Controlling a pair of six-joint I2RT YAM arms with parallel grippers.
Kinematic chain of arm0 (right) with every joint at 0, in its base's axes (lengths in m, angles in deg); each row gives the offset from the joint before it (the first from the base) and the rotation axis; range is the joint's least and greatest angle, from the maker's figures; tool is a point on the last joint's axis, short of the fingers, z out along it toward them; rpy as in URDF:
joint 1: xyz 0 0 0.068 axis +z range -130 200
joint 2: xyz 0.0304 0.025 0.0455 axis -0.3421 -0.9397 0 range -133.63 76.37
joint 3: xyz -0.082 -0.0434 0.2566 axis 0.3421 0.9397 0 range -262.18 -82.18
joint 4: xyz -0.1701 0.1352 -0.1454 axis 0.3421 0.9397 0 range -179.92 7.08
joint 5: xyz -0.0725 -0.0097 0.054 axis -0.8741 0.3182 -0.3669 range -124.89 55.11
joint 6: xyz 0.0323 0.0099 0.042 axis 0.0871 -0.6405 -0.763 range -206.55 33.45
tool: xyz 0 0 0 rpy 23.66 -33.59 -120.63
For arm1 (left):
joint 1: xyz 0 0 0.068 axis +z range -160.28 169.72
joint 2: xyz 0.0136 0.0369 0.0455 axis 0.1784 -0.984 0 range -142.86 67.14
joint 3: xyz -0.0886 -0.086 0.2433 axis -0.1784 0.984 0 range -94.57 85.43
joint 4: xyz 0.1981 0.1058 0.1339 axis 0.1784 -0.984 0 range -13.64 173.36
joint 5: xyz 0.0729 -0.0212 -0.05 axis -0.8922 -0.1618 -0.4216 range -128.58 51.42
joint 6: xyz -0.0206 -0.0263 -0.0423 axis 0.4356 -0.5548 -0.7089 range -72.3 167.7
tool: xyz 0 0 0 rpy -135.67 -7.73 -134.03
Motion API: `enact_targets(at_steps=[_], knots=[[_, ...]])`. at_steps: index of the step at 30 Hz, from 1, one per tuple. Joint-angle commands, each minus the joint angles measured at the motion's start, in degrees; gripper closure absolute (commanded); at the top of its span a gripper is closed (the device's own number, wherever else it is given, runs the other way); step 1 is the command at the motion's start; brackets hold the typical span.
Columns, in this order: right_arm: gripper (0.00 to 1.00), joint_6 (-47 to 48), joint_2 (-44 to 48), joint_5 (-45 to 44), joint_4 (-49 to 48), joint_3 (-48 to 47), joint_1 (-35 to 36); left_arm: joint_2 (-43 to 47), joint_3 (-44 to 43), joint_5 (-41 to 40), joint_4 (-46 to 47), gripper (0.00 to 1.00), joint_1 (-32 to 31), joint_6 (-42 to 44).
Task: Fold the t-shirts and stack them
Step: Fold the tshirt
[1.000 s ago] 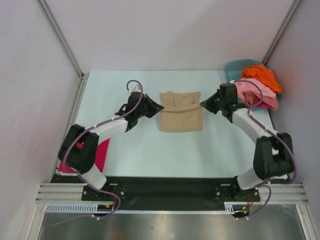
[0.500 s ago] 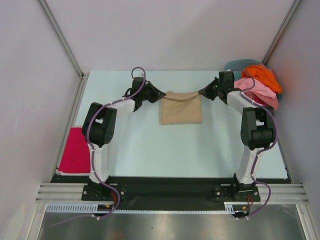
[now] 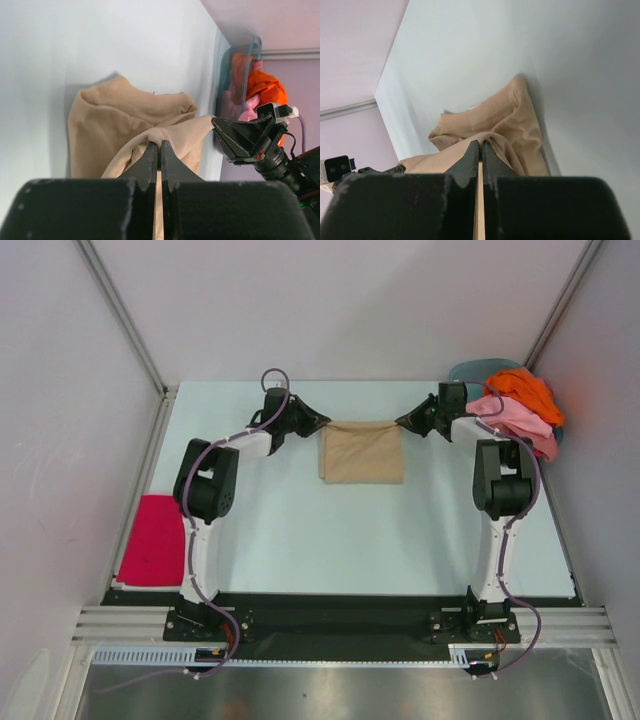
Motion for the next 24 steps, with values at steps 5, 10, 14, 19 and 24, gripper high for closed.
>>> enact_targets(at_steps=[5, 10, 14, 19, 24], knots=[[1.0, -0.8, -4.6, 2.6, -2.3, -8.4, -0.9, -4.1, -7.1, 1.3, 2.0, 1.0, 2.1, -1.3], [1.0, -1.5, -5.9, 2.5, -2.3, -9.4, -1.0, -7.2, -10.5, 1.9, 1.5, 1.0, 2.4, -1.5], [1.0, -1.5, -6.8, 2.5, -2.3, -9.9, -1.3, -9.0, -12.8, 2.1, 0.9, 0.99, 2.6, -1.5], [1.0, -1.3, -9.8, 4.6, -4.1, -12.5, -1.9, -9.5, -13.3, 1.4, 0.3, 0.97, 3.0, -1.5], [1.0, 0.2, -12.3, 6.6, -3.2, -15.3, -2.5, -10.9, -15.6, 1.3, -0.7, 0.9, 3.5, -0.9]])
